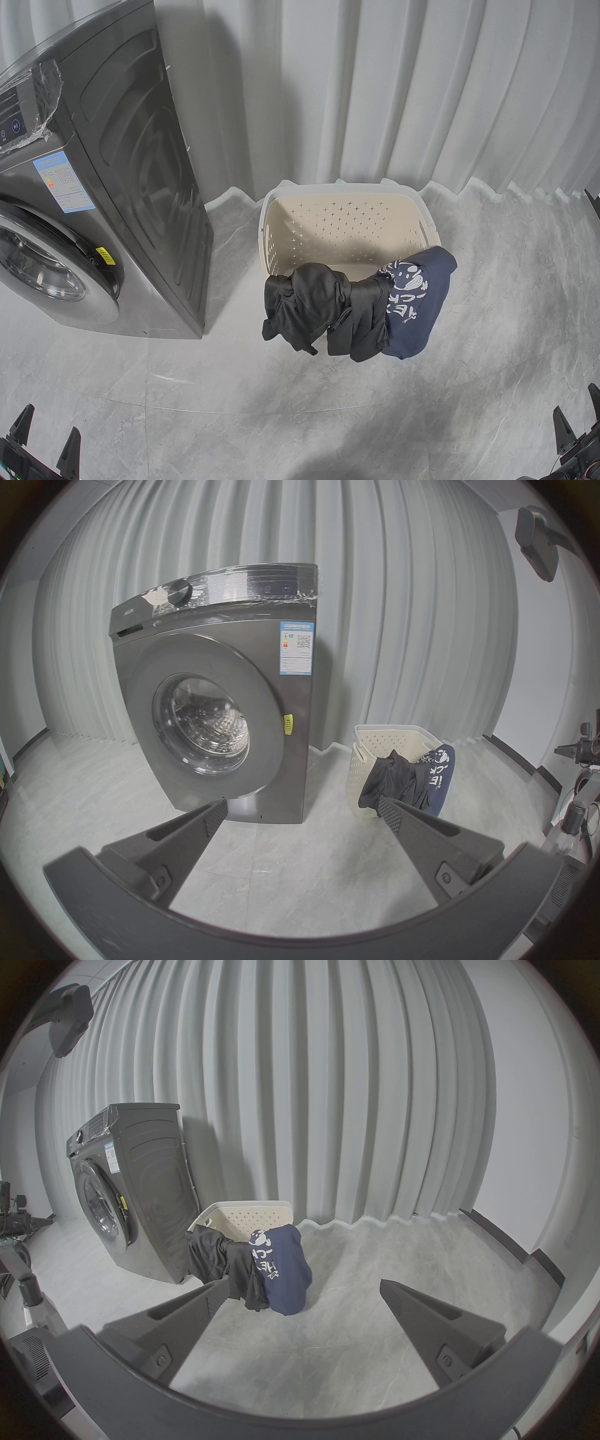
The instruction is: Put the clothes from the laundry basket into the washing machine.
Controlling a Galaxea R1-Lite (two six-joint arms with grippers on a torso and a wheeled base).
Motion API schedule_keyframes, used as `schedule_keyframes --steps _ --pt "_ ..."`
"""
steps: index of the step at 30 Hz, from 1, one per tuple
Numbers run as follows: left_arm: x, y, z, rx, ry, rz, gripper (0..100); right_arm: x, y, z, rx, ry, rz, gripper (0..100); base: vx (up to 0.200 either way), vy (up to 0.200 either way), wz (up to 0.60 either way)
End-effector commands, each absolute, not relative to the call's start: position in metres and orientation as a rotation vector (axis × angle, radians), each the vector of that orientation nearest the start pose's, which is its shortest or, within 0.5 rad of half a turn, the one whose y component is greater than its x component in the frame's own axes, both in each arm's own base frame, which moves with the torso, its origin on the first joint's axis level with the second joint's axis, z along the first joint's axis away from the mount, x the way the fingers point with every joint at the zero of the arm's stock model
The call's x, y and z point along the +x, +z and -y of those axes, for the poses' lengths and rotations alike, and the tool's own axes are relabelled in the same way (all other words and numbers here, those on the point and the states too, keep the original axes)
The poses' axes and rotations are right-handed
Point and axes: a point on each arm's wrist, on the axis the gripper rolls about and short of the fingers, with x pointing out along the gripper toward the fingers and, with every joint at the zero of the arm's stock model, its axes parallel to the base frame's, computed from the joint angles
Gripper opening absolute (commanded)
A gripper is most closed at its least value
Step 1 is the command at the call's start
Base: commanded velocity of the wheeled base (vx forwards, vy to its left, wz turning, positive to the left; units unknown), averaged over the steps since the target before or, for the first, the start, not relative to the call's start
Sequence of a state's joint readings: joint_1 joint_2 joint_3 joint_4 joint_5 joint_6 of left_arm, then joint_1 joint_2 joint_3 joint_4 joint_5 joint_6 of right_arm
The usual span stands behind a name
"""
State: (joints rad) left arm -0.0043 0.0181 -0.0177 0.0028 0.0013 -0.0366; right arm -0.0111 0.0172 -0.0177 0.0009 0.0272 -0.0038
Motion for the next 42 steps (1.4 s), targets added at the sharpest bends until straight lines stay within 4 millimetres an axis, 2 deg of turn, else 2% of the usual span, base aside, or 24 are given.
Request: schedule_keyframes --steps 1,10,22,28,37,42 --pt "-0.0224 0.0762 -0.0001 -0.037 -0.003 -0.008 100 -0.0219 0.0762 -0.0009 -0.004 0.017 -0.012 100 0.000 -0.200 0.00" --pt "-0.0224 0.0762 -0.0002 -0.037 -0.001 -0.008 100 -0.0219 0.0762 -0.0009 -0.004 0.017 -0.012 100 0.000 -0.200 0.00" --pt "-0.0224 0.0762 -0.0002 -0.037 0.000 -0.008 100 -0.0219 0.0762 -0.0009 -0.004 0.017 -0.012 100 0.000 0.000 0.00" --pt "-0.0224 0.0762 -0.0002 -0.037 0.000 -0.008 100 -0.0219 0.0762 -0.0009 -0.004 0.017 -0.012 100 0.200 0.000 0.00" --pt "-0.0224 0.0762 -0.0002 -0.037 0.000 -0.008 100 -0.0219 0.0762 -0.0009 -0.004 0.017 -0.012 100 0.000 0.000 0.00" --pt "-0.0224 0.0762 -0.0002 -0.037 0.000 -0.008 100 -0.0219 0.0762 -0.0009 -0.004 0.017 -0.012 100 0.200 0.000 0.00"
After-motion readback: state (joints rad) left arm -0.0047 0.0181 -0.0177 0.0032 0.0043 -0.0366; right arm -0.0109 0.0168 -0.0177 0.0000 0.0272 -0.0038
